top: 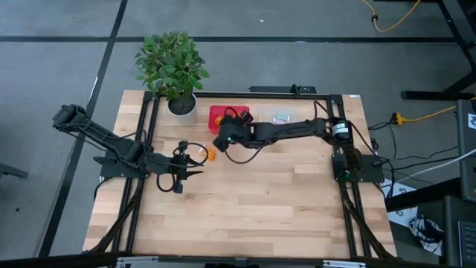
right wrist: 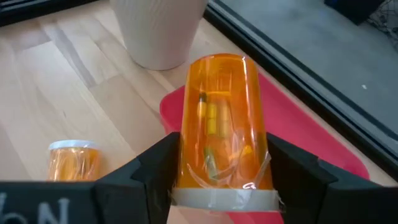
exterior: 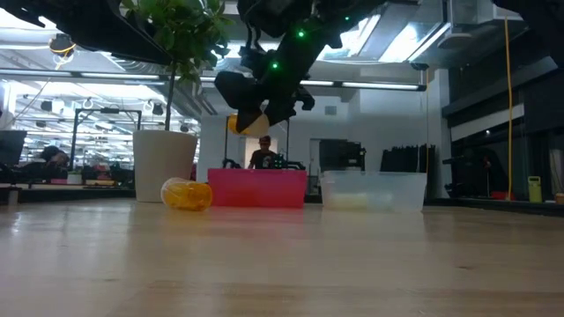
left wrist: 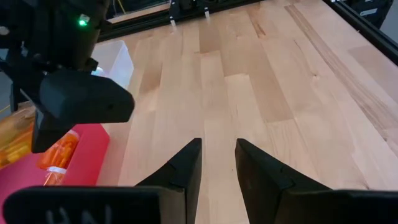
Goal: Pick and place medicine bottles into bin by pill shape (circle, oval)
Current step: Put the orange capsule bottle into the red bin
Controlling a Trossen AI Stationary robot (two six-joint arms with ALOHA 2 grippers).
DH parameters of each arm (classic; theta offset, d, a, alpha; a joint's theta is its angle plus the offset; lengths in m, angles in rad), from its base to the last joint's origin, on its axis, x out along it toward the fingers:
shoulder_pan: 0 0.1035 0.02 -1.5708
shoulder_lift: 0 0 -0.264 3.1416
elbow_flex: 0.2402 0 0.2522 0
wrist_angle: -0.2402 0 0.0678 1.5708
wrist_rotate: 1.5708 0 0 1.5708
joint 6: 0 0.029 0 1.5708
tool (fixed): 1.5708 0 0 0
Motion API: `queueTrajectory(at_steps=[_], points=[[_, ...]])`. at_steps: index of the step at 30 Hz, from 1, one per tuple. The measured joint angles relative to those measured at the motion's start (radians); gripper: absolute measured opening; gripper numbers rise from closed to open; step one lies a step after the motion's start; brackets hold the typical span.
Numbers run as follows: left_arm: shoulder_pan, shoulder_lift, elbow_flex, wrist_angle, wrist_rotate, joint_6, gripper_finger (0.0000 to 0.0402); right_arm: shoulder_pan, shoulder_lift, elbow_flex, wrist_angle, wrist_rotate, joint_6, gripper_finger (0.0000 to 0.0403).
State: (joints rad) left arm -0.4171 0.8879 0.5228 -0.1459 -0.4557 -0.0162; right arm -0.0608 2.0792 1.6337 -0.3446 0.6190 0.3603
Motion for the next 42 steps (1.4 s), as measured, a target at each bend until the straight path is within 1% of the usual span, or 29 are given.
queueTrajectory(at_steps=[5,11,19,24,28,32,35,39,40,42], points=[[0.000,0.000,0.000,0.000,0.000,0.000,0.0092,-0.019,0.000,0.000,0.003,-0.057,-0.002,0.0220],[0.000,0.000,0.000,0.000,0.000,0.000,0.0092,-0.034,0.000,0.004,0.000,-0.065,-0.004,0.0220],[0.000,0.000,0.000,0.000,0.000,0.000,0.0092,-0.052,-0.001,0.110,-0.053,-0.074,-0.026,0.0220],[0.000,0.000,0.000,0.000,0.000,0.000,0.0092,-0.042,0.000,0.120,-0.054,-0.099,-0.091,0.0220],[0.000,0.000,0.000,0.000,0.000,0.000,0.0092,-0.040,0.000,0.120,-0.051,-0.097,0.004,0.0220],[0.000,0.000,0.000,0.000,0.000,0.000,0.0092,-0.044,0.000,0.120,-0.053,-0.097,0.003,0.0222],[0.000,0.000,0.000,0.000,0.000,0.000,0.0092,-0.049,0.000,0.120,-0.072,-0.097,0.028,0.0237],[0.000,0.000,0.000,0.000,0.000,0.000,0.0092,-0.052,0.000,0.120,-0.090,-0.092,0.034,0.0274],[0.000,0.000,0.000,0.000,0.000,0.000,0.0092,-0.053,0.000,0.120,-0.090,-0.100,0.033,0.0282],[0.000,0.000,0.000,0.000,0.000,0.000,0.0092,-0.053,0.000,0.120,-0.092,-0.152,0.032,0.0293]])
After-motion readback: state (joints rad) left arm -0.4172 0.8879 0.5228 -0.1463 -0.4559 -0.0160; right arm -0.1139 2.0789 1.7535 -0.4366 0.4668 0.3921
